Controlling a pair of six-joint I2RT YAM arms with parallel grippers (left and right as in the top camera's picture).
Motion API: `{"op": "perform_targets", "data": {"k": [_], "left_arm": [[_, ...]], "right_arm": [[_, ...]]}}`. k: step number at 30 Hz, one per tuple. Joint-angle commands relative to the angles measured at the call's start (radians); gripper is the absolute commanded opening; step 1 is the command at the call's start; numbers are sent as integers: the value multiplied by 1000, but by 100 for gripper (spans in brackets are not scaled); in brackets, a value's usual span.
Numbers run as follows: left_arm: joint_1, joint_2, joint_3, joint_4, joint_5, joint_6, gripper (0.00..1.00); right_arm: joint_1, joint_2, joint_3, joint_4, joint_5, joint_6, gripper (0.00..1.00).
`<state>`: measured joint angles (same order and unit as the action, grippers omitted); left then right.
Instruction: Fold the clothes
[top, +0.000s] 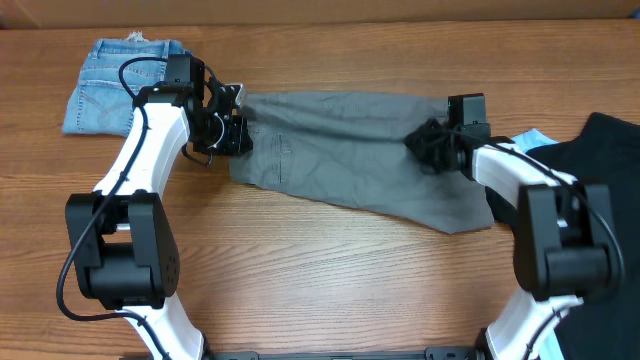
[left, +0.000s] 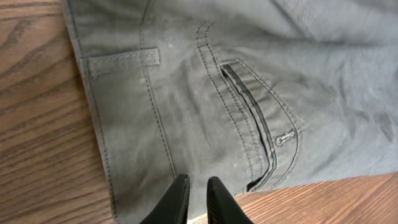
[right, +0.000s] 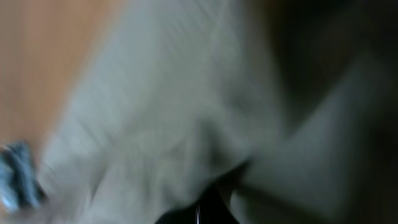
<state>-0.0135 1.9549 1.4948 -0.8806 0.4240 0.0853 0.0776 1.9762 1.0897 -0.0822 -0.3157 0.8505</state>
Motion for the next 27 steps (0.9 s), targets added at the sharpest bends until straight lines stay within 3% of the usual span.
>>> {"op": "perform_targets", "data": {"k": [1,4,7,12,17,22,27], "left_arm": [[-2,3,19,-3,14,19,15],[-2,3,19,-4,14,19,17],[-2,3,19,-5,14,19,27],[-2,3,19,3,13,21,37],[1,3,19,-16,-77,14,38],[29,3,19,-59,-190,-29,45],[40,4,-24,-54,-191,-29,49]], "right_arm": [[-38,35,13,228,-113,141,4],[-80,22,28,410,-220,166,4],[-128,-10,66,363,-319,130,4],[-164,-109,101,46,-376,-142,5],[-164,-216,140,-413,-204,-375,11],[-164,-304,156,-709,-103,-486,15],[-164,-367,156,-848,-104,-515,14]]}}
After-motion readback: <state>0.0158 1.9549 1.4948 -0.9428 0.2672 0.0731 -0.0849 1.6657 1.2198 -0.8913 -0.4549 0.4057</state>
